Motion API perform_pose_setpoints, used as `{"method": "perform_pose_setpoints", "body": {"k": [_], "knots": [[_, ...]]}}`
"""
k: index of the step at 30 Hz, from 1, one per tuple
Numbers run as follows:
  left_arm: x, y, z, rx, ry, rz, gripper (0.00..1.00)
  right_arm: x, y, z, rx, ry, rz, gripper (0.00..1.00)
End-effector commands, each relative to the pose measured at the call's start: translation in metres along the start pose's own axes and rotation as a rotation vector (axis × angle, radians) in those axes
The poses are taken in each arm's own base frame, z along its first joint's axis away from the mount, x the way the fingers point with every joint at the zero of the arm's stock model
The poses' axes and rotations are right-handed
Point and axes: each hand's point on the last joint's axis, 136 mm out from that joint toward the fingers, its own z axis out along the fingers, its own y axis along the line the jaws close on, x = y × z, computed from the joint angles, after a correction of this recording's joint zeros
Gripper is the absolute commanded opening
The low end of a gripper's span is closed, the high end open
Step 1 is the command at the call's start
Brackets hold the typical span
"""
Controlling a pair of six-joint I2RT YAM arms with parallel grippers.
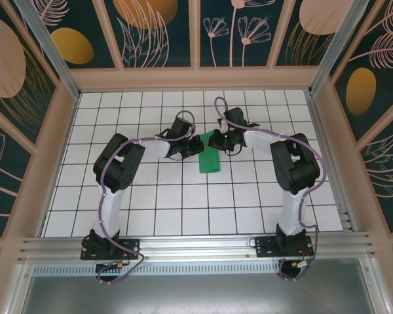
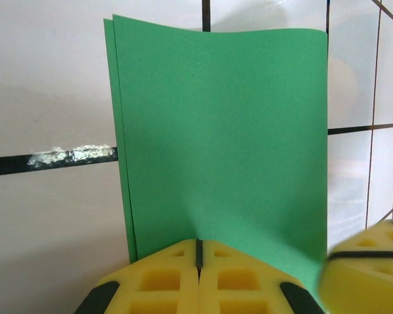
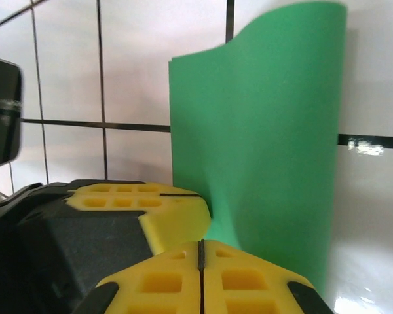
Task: Fold a paper plane with a square sheet of paper (pick it up from the middle)
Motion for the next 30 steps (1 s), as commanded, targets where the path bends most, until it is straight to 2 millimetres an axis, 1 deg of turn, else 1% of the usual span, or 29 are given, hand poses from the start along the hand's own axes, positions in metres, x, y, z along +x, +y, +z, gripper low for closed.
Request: {"method": "perform_pose_setpoints", "body": {"k": [1, 4, 11, 18, 21, 25, 30], "knots": [[0.048, 0.104, 0.014, -0.328, 0.110, -0.092, 0.00, 0.010, 0.002, 0.013, -0.007, 0.069, 0.007, 0.07], [0.050, 0.107, 0.015, -0.335, 0.122, -0.102, 0.00, 0.012, -0.005, 0.018, 0.025, 0.084, 0.017, 0.07], [0.054, 0.115, 0.013, -0.368, 0.123, -0.117, 0.00, 0.017, -0.033, 0.023, 0.122, 0.094, 0.032, 0.06], [0.057, 0.123, 0.010, -0.405, 0.125, -0.125, 0.00, 0.020, -0.046, 0.025, 0.136, 0.098, 0.039, 0.06], [0.059, 0.126, 0.010, -0.415, 0.130, -0.125, 0.00, 0.021, -0.053, 0.022, 0.127, 0.094, 0.053, 0.06], [0.060, 0.130, 0.009, -0.432, 0.132, -0.120, 0.00, 0.025, -0.061, 0.013, 0.094, 0.082, 0.076, 0.06], [0.062, 0.133, 0.008, -0.441, 0.132, -0.119, 0.00, 0.036, -0.078, 0.001, 0.078, 0.073, 0.120, 0.07]]}}
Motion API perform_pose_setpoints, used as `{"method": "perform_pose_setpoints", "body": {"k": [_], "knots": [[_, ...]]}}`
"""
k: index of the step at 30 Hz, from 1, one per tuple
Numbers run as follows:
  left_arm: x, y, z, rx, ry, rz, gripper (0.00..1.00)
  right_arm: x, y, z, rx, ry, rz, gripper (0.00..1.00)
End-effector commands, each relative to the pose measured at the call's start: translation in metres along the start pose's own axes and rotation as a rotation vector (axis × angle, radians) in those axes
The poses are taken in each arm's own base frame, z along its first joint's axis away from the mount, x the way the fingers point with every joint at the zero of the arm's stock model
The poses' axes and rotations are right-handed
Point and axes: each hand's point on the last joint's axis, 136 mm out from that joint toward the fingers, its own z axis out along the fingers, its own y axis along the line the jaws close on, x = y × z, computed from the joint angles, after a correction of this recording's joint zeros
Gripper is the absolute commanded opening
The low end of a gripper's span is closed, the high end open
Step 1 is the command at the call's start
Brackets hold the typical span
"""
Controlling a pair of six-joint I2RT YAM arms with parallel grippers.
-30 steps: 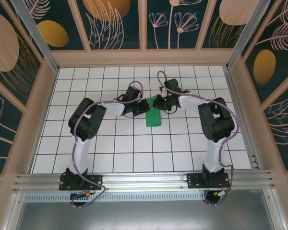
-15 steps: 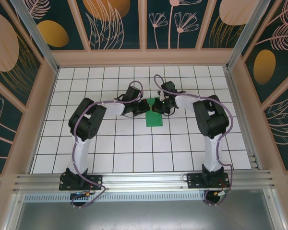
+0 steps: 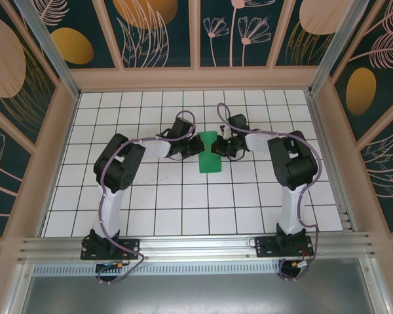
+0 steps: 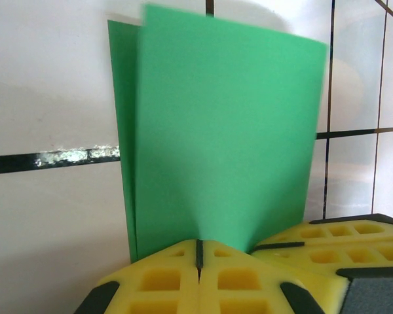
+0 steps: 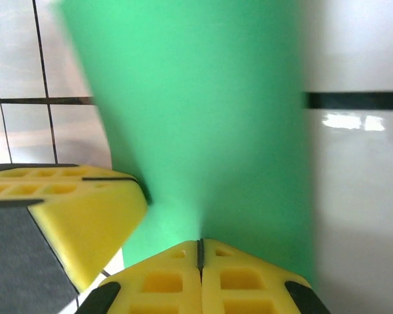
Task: Fold a paper plane with a square sheet of paper (pick it up from the middle)
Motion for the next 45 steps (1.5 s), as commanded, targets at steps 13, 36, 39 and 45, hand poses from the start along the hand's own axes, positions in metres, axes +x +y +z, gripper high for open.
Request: {"method": "perform_pose_setpoints", "body": {"k": [13, 36, 39, 45], "knots": [[0.060, 0.129, 0.010, -0.413, 0.139, -0.100, 0.00, -0.019, -0.002, -0.059, -0.005, -0.141, 0.001, 0.08], [0.065, 0.136, 0.006, -0.439, 0.145, -0.095, 0.00, -0.028, -0.074, -0.017, 0.192, -0.136, 0.159, 0.02], [0.066, 0.136, 0.006, -0.437, 0.146, -0.095, 0.00, -0.043, -0.063, -0.034, 0.174, -0.200, 0.143, 0.02], [0.064, 0.136, 0.006, -0.437, 0.143, -0.094, 0.00, -0.061, 0.000, -0.048, 0.005, -0.238, 0.035, 0.02]]}}
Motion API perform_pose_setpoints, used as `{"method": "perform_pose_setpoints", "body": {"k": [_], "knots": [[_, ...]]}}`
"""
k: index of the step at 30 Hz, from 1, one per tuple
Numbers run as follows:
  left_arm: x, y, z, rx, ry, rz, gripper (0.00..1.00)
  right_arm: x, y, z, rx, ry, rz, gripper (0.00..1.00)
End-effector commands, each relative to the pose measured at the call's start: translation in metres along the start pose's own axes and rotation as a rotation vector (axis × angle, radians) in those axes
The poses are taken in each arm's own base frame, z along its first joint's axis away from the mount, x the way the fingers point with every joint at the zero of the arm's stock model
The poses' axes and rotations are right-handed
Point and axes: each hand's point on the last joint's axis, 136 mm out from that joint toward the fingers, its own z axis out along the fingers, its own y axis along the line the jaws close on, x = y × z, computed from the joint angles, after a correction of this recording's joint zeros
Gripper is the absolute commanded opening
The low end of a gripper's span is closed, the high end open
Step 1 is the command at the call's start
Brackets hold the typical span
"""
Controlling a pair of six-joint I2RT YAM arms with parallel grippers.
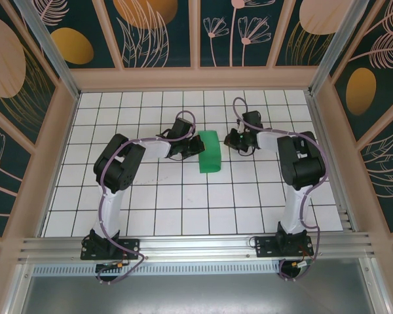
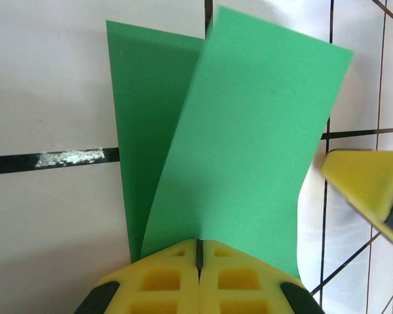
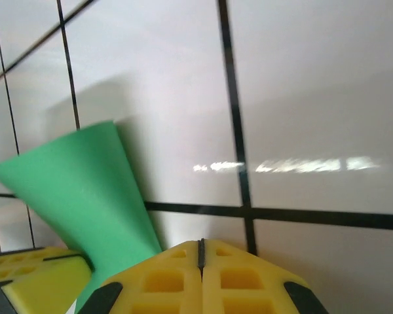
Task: Fold a paper plane with a square sheet of paper (pick it up from the middle)
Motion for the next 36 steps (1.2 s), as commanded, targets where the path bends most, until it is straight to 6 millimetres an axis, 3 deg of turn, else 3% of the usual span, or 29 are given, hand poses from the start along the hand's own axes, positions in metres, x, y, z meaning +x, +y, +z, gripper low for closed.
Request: {"method": "perform_pose_setpoints", "body": {"k": [1, 5, 12, 19, 27, 32, 36], "knots": [[0.065, 0.135, 0.006, -0.434, 0.149, -0.096, 0.00, -0.008, 0.048, -0.015, -0.097, -0.040, -0.073, 0.02], [0.065, 0.134, 0.005, -0.434, 0.148, -0.095, 0.00, 0.003, 0.068, 0.005, -0.150, 0.016, -0.104, 0.03], [0.065, 0.134, 0.005, -0.431, 0.153, -0.093, 0.00, -0.002, 0.056, 0.035, -0.131, 0.044, -0.070, 0.03], [0.067, 0.137, 0.003, -0.441, 0.152, -0.095, 0.00, -0.020, 0.013, 0.041, -0.030, -0.012, 0.011, 0.02], [0.069, 0.139, 0.002, -0.445, 0.150, -0.096, 0.00, -0.047, -0.017, 0.023, 0.107, -0.122, 0.068, 0.02], [0.069, 0.138, 0.002, -0.443, 0.150, -0.094, 0.00, -0.067, 0.011, 0.004, 0.058, -0.199, 0.012, 0.02], [0.068, 0.138, 0.003, -0.437, 0.150, -0.095, 0.00, -0.065, 0.049, -0.003, -0.068, -0.184, -0.069, 0.03]]}}
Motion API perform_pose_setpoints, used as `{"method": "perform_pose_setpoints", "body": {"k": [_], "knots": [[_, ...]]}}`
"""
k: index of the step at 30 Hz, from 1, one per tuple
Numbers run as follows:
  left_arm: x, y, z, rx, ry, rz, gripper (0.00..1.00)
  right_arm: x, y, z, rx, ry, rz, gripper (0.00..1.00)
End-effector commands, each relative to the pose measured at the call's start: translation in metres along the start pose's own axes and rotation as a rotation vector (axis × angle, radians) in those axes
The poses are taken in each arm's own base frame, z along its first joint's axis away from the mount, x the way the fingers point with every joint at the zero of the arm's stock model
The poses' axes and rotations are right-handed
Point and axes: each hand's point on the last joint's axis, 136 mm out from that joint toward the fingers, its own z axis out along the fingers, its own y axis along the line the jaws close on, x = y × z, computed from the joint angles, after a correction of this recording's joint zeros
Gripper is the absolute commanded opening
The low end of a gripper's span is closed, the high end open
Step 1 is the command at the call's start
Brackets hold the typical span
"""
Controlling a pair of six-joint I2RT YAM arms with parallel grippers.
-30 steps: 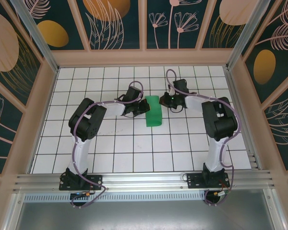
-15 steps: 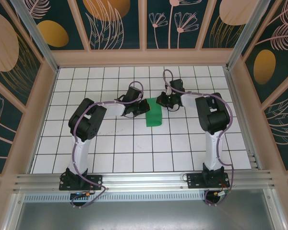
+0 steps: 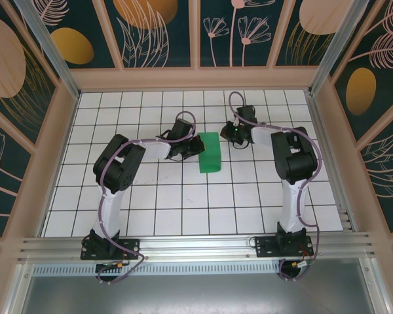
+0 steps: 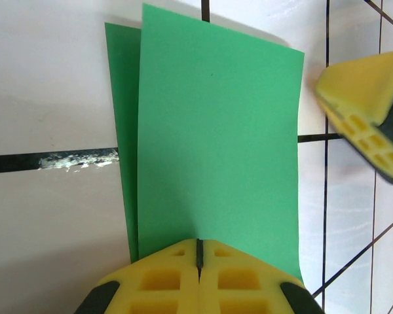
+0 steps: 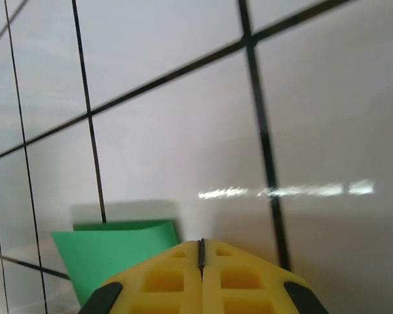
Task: Fold a paper plane with a square sheet of paper (pick it up from the middle)
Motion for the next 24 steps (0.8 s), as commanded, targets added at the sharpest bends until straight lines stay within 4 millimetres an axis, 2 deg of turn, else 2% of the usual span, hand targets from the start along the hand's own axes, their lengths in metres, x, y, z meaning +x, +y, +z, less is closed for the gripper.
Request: {"method": "perform_pose_setpoints", "body": {"k": [1, 6, 9, 15, 24], "knots": [[0.070, 0.136, 0.002, -0.436, 0.173, -0.102, 0.00, -0.023, 0.047, -0.021, -0.110, -0.074, -0.106, 0.03], [0.069, 0.134, 0.002, -0.432, 0.171, -0.101, 0.00, 0.000, 0.070, -0.010, -0.202, 0.018, -0.149, 0.03], [0.068, 0.134, 0.002, -0.431, 0.171, -0.100, 0.00, 0.006, 0.060, 0.003, -0.180, 0.055, -0.126, 0.02], [0.069, 0.134, 0.001, -0.433, 0.173, -0.098, 0.00, 0.005, 0.035, 0.021, -0.110, 0.072, -0.079, 0.03], [0.069, 0.133, 0.000, -0.432, 0.173, -0.098, 0.00, 0.001, 0.011, 0.030, -0.040, 0.065, -0.052, 0.02]]}}
